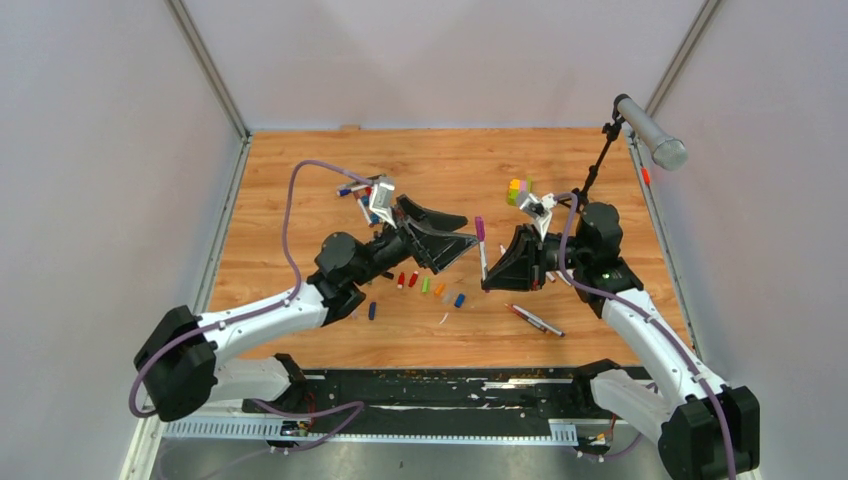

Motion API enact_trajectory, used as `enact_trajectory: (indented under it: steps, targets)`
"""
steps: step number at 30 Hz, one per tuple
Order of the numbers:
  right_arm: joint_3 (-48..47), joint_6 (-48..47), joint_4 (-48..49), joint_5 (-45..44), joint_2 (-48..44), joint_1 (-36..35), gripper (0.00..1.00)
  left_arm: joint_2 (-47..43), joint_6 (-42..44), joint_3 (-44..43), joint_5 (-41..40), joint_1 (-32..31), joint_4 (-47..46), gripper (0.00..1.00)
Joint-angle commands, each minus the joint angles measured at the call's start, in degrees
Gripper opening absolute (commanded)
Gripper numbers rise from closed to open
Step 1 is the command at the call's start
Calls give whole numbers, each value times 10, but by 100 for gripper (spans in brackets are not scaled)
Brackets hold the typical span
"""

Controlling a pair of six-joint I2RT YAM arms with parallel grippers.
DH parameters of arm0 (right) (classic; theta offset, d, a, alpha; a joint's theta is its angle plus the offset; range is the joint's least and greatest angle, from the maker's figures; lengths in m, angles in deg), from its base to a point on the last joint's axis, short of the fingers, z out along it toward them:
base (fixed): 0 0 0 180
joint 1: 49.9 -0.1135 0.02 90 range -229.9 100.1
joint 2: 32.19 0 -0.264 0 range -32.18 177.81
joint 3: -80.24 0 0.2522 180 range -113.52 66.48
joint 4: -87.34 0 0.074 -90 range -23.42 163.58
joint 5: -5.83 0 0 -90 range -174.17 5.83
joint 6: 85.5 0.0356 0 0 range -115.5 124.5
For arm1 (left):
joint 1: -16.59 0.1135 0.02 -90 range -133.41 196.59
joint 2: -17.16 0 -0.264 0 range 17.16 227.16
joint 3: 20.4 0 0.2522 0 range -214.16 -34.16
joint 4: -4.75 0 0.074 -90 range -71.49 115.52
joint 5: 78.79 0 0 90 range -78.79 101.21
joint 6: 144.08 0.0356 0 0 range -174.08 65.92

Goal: Open the pen caps
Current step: Pick up the pen from the center of the board.

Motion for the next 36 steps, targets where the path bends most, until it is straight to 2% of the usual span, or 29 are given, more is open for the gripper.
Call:
enact_trajectory:
  steps: [1, 4, 9, 13, 21, 26, 32, 36]
  targets:
    - [-3, -26, 2, 26, -9, -6, 0, 37, -4, -47, 84, 2, -60, 95]
    - [-3, -28, 0, 26, -9, -7, 0, 59, -13, -63, 104, 3, -93, 85]
    - [-2, -32, -1, 26, -10, -7, 0, 94, -46, -76, 128, 4, -148, 59]
    - [-2, -32, -1, 26, -11, -9, 0, 109, -67, -74, 137, 4, -184, 42]
    - [-2, -32, -2, 25, -12, -9, 0, 118, -86, -76, 160, 5, -206, 25]
    - [-4, -35, -7, 18, -11, -10, 0, 122, -89, -70, 172, 5, -200, 0]
    - [-22, -55, -33, 4, -6, -9, 32, 105, -72, -27, 126, 2, -183, 0]
    - [-50, -57, -49, 0, 16, -10, 40, 84, -50, 1, 85, -4, -166, 0]
